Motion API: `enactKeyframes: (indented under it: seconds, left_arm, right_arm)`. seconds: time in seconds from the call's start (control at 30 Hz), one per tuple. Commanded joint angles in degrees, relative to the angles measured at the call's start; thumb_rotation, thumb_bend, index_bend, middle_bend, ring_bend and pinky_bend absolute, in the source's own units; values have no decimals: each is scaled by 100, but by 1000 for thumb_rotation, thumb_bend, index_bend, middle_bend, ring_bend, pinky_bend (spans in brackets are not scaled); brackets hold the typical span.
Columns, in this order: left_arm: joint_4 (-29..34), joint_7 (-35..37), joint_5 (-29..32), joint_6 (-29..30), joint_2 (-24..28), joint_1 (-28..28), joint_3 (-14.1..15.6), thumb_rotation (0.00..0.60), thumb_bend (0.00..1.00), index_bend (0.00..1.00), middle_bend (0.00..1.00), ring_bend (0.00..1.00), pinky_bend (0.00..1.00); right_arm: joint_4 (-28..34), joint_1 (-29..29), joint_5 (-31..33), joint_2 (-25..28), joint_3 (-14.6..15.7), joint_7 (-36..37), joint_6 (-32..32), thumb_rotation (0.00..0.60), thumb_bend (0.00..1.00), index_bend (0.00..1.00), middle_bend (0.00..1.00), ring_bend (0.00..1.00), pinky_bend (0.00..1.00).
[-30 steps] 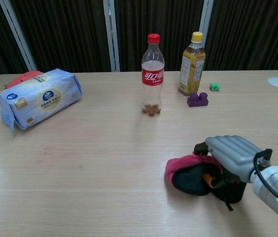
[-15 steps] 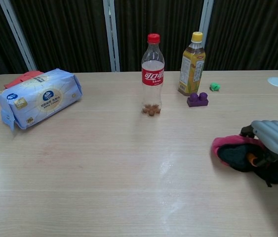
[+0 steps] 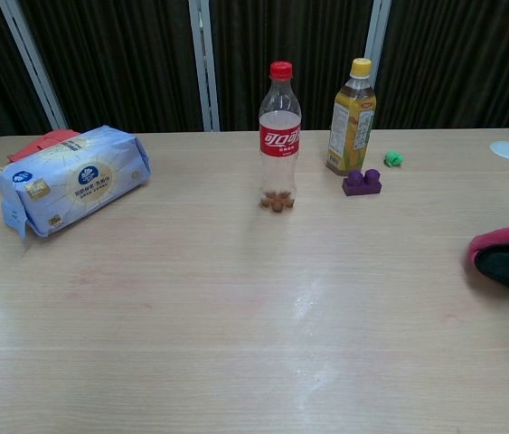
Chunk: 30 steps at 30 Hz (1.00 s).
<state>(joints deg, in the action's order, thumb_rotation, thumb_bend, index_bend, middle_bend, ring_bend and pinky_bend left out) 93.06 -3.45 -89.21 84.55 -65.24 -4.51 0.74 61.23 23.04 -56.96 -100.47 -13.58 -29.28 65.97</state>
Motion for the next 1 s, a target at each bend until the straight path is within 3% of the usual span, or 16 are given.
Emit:
enactKeyframes:
  seconds: [0.03, 0.27, 0.43, 0.5, 0.57, 0.6, 0.67, 0.77, 1.0]
  left_arm:
    - [3, -7, 12, -16, -2, -3, 2, 600, 0, 0, 0, 0, 0]
    - [31, -60, 18, -23, -8, -1, 6, 600, 0, 0, 0, 0, 0]
    - [60, -42, 63, -52, 5, 3, 7, 600, 0, 0, 0, 0, 0]
    - [63, -30, 58, -56, 11, 0, 7, 600, 0, 0, 0, 0, 0]
    - [62, -20, 51, -60, 15, -4, 9, 600, 0, 0, 0, 0, 0]
    - [62, -15, 50, -61, 16, -4, 10, 600, 0, 0, 0, 0, 0]
    - [65, -10, 48, -59, 18, -5, 9, 600, 0, 0, 0, 0, 0]
    - [67, -11, 47, -51, 19, -2, 7, 600, 0, 0, 0, 0, 0]
    - [66, -27, 50, -46, 17, 1, 5, 600, 0, 0, 0, 0, 0]
  right_arm:
    - [66, 34, -40, 146, -165, 180, 92, 600, 493, 768, 664, 516, 683]
    - [69, 281, -539, 196, -325, 595, 355, 600, 490, 758, 644, 491, 683]
    - [-91, 463, -527, 125, -451, 571, 304, 600, 358, 641, 522, 361, 648]
    - [-152, 496, -492, 123, -469, 571, 245, 600, 269, 520, 396, 260, 585]
    - [-149, 507, -392, 161, -482, 568, 100, 600, 204, 381, 261, 155, 454]
    - [-127, 503, -339, 191, -475, 553, 21, 600, 166, 270, 160, 72, 332]
    - [-35, 494, -197, 301, -445, 491, -217, 600, 127, 130, 40, 2, 209]
    - [101, 465, -145, 465, -377, 389, -317, 600, 91, 23, 0, 0, 109]
    - [489, 330, -198, 824, -229, 219, -189, 600, 72, 0, 0, 0, 58]
